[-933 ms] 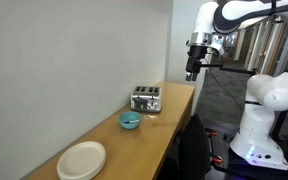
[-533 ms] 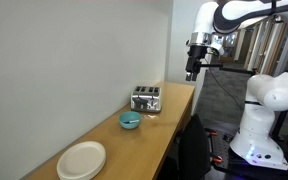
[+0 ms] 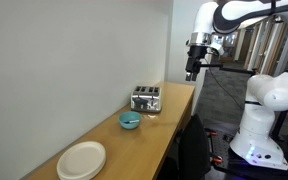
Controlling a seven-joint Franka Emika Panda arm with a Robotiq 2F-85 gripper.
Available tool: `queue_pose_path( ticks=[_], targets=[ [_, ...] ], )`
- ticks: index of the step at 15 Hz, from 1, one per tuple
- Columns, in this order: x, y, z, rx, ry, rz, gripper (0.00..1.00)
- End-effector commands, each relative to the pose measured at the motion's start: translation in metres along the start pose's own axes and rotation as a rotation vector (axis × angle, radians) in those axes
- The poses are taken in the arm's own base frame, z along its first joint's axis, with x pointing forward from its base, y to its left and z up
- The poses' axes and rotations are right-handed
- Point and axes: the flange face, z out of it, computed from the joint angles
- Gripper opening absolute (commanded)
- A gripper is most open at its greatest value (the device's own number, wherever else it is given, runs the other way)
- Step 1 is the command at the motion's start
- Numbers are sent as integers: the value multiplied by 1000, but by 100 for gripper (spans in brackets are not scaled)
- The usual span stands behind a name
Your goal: Take the marker out of the bowl and put it on the table
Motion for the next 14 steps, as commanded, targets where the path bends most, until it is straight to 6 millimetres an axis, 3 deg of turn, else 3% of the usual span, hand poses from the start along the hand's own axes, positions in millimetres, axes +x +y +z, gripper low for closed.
queue_pose_path(
  ticks=[1, 5, 14],
  targets=[
    [23, -4, 5, -46, -47, -70, 100],
    [74, -13, 23, -93, -100, -171, 100],
    [230, -25, 96, -216, -55, -424, 100]
  ],
)
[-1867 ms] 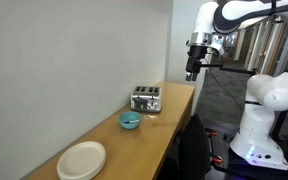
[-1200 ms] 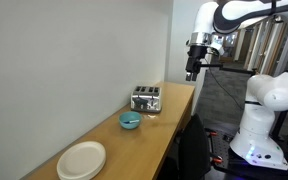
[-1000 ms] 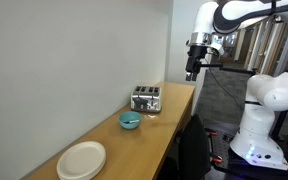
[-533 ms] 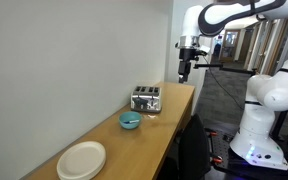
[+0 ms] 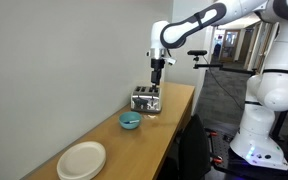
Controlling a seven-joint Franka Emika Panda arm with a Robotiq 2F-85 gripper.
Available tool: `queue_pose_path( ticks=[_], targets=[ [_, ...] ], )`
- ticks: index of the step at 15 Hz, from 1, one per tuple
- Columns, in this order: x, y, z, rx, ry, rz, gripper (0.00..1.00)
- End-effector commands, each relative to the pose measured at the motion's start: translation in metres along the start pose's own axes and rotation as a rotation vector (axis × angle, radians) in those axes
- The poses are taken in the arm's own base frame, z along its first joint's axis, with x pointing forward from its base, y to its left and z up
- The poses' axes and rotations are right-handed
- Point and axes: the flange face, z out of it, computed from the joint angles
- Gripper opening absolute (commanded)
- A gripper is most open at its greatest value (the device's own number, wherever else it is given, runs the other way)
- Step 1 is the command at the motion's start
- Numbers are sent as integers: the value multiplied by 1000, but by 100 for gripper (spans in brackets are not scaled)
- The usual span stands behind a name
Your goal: Take the marker out of the bowl and put it on the table
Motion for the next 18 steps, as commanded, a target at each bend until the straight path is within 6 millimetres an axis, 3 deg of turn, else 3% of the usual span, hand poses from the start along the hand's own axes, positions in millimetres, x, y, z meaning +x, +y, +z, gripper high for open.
queue_pose_path(
  ticks=[1, 5, 9, 10, 12, 16, 18],
  targets=[
    [47, 3, 25, -43, 5, -123, 100],
    [87, 5, 69, -53, -16, -252, 100],
    [126, 26, 108, -71, -73, -370, 100],
    [110, 21, 103, -61, -51, -321, 100],
    [123, 28, 116, -64, -59, -342, 100],
    [127, 26, 113, -65, -54, -349, 100],
    [136, 30, 124, -139, -39, -447, 100]
  ],
)
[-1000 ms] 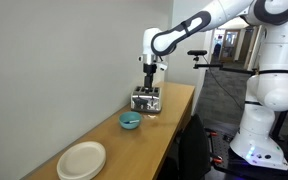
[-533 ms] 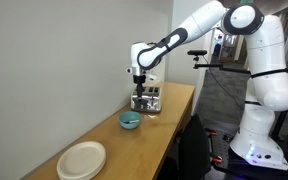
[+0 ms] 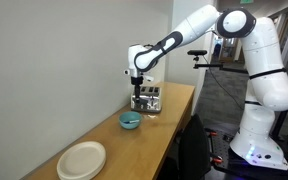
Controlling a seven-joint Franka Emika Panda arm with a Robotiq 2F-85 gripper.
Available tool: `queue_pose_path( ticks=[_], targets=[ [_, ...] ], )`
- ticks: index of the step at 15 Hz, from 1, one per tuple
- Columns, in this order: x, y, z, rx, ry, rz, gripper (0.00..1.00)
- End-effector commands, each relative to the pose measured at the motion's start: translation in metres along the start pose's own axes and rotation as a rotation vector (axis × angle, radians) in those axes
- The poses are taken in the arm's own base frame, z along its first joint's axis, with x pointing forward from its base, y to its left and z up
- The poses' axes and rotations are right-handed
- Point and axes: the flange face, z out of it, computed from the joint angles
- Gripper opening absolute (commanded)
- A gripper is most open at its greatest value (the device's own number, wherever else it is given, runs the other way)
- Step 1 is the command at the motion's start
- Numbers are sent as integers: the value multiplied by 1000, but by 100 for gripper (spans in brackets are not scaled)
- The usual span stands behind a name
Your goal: Take the marker out of the bowl and put it on the table
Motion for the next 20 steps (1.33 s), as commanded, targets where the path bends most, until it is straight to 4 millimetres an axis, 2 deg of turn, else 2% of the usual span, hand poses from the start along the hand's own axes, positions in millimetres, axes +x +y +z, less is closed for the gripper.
queue_pose_path(
  ticks=[1, 5, 8, 11, 20],
  targets=[
    [12, 11, 15, -94, 19, -132, 100],
    [31, 30, 62, -88, 136, -323, 100],
    [34, 29, 105, -48, 176, -439, 100],
    [36, 35, 135, 0, 168, -479, 100],
    [58, 62, 177, 71, 147, -521, 100]
  ],
)
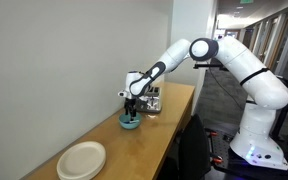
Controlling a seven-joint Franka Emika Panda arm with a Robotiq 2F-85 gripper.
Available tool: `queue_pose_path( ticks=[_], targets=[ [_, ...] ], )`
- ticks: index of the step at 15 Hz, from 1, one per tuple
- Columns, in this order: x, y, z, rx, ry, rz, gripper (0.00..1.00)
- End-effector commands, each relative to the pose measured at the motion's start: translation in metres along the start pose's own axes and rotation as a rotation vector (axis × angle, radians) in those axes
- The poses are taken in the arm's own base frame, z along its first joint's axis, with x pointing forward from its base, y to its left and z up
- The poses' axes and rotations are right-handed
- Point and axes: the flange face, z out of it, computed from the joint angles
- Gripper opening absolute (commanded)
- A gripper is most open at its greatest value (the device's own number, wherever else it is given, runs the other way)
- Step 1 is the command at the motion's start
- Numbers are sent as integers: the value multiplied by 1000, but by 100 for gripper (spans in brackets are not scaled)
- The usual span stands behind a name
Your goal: Take the marker out of the bowl and put it on the table
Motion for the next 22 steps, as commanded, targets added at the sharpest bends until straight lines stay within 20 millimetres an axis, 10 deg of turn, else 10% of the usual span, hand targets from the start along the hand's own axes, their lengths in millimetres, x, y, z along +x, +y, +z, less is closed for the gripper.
queue_pose_path(
  ticks=[1, 13, 14, 22],
  targets=[
    [6, 15, 12, 58, 4, -17, 100],
    [8, 42, 43, 121, -30, -7, 82],
    [9, 43, 45, 123, -30, -6, 63],
    [12, 51, 48, 123, -33, -4, 12]
  ],
)
